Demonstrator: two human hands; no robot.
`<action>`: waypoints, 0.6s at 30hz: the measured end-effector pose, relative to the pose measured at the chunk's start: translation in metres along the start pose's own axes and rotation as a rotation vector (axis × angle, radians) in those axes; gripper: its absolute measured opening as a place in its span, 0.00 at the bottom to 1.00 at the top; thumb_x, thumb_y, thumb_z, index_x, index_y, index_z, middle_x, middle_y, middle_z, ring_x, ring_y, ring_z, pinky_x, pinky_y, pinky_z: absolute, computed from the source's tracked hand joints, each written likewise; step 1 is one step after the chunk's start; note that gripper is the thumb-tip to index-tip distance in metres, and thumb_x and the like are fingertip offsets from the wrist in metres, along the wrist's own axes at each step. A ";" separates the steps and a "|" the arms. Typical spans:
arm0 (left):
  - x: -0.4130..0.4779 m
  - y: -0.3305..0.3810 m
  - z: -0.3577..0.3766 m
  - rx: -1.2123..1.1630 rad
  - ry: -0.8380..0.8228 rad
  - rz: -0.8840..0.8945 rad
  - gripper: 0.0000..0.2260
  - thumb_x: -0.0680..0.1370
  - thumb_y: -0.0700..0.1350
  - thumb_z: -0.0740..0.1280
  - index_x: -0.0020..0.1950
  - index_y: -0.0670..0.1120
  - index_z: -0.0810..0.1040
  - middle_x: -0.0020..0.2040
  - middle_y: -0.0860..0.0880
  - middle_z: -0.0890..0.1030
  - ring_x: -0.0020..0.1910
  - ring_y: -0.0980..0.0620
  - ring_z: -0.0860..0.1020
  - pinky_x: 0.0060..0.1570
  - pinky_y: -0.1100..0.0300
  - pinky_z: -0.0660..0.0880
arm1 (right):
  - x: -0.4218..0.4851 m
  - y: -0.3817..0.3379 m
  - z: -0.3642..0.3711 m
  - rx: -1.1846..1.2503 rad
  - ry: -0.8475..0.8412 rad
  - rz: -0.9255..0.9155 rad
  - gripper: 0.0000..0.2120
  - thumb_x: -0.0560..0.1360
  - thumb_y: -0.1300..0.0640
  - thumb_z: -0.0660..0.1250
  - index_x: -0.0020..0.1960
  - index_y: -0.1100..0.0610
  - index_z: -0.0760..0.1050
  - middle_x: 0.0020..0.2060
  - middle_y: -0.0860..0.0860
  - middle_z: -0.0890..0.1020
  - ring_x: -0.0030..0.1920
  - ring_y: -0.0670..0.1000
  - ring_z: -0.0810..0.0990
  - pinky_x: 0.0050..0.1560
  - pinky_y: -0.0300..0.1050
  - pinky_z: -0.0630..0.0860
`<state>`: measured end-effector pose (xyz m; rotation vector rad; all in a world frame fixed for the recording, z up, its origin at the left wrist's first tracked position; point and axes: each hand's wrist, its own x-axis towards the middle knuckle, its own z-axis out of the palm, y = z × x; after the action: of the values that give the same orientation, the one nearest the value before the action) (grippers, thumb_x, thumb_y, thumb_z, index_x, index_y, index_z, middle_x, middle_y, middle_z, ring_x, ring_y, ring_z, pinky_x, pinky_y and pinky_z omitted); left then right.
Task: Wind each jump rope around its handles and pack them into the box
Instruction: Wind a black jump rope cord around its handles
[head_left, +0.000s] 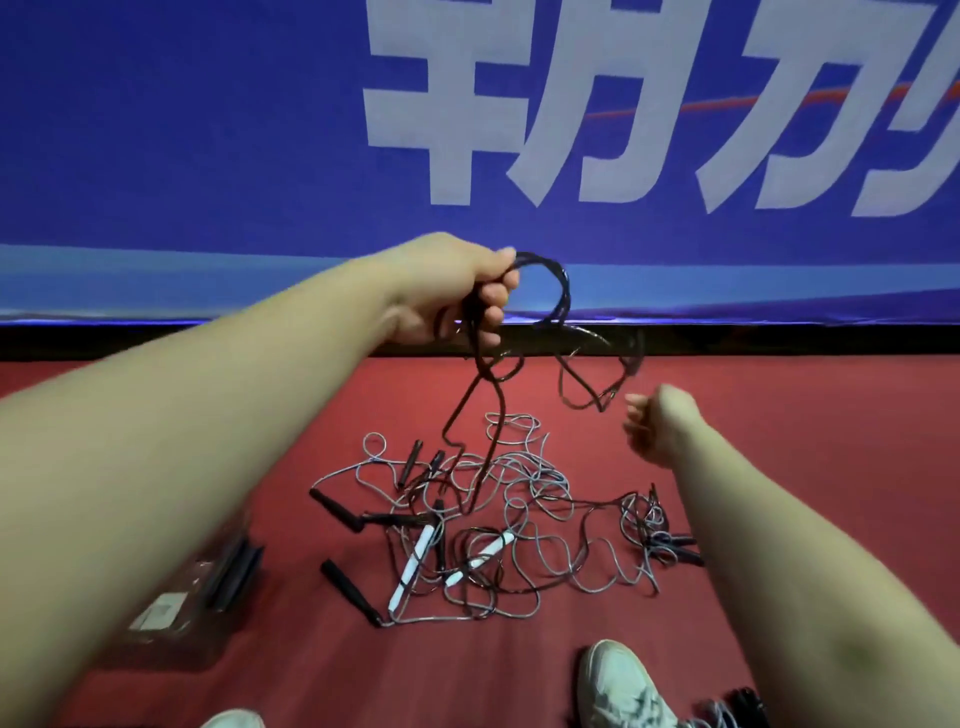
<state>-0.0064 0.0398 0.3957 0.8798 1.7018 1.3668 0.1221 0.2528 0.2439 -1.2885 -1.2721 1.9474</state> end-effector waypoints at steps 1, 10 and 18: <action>0.001 0.010 -0.001 -0.033 0.029 -0.013 0.14 0.83 0.50 0.55 0.40 0.47 0.71 0.25 0.54 0.67 0.27 0.56 0.70 0.47 0.54 0.76 | -0.005 0.011 0.006 -0.108 -0.064 0.001 0.13 0.79 0.60 0.49 0.47 0.58 0.72 0.28 0.50 0.72 0.20 0.45 0.69 0.25 0.33 0.63; -0.019 0.080 -0.001 -0.257 0.169 -0.009 0.14 0.83 0.45 0.55 0.38 0.47 0.71 0.26 0.54 0.69 0.29 0.56 0.73 0.51 0.43 0.77 | -0.094 0.024 0.083 -0.264 -0.979 -0.398 0.27 0.69 0.58 0.62 0.68 0.49 0.63 0.64 0.48 0.73 0.68 0.46 0.67 0.68 0.41 0.59; -0.040 0.092 -0.064 -0.331 0.486 0.092 0.17 0.84 0.47 0.51 0.36 0.49 0.69 0.22 0.55 0.70 0.24 0.57 0.74 0.42 0.48 0.76 | -0.122 0.020 0.095 -0.287 -0.800 -0.388 0.16 0.82 0.50 0.53 0.39 0.55 0.69 0.25 0.45 0.67 0.29 0.47 0.71 0.41 0.43 0.72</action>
<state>-0.0397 -0.0070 0.5000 0.4627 1.7175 1.9758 0.0937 0.1075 0.2927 -0.2720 -2.0463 2.0894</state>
